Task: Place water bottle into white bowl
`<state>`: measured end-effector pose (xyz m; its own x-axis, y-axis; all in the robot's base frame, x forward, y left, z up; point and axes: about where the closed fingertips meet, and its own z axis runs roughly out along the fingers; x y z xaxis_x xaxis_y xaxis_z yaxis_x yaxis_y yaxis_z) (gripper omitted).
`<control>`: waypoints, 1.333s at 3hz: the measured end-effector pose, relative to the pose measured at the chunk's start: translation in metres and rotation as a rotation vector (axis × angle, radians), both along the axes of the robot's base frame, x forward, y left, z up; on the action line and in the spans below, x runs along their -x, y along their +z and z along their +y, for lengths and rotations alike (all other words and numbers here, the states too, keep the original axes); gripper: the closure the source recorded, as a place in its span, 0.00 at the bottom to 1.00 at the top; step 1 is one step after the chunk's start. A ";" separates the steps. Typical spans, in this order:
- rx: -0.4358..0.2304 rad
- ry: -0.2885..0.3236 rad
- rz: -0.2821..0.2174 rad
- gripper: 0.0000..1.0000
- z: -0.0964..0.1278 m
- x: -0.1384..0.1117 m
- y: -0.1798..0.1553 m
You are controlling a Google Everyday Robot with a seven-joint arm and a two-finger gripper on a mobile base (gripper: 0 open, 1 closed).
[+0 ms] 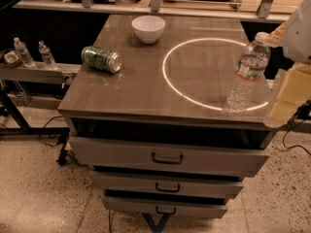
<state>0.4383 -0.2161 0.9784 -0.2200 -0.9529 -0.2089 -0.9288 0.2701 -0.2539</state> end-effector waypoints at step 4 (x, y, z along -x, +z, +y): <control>-0.055 -0.146 -0.114 0.00 -0.070 -0.061 -0.010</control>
Offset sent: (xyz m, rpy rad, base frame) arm 0.0204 -0.0714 0.0049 -0.0448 -0.0849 -0.1183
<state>0.4998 -0.2863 0.9686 -0.3270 -0.8991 -0.2909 -0.8448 0.4161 -0.3363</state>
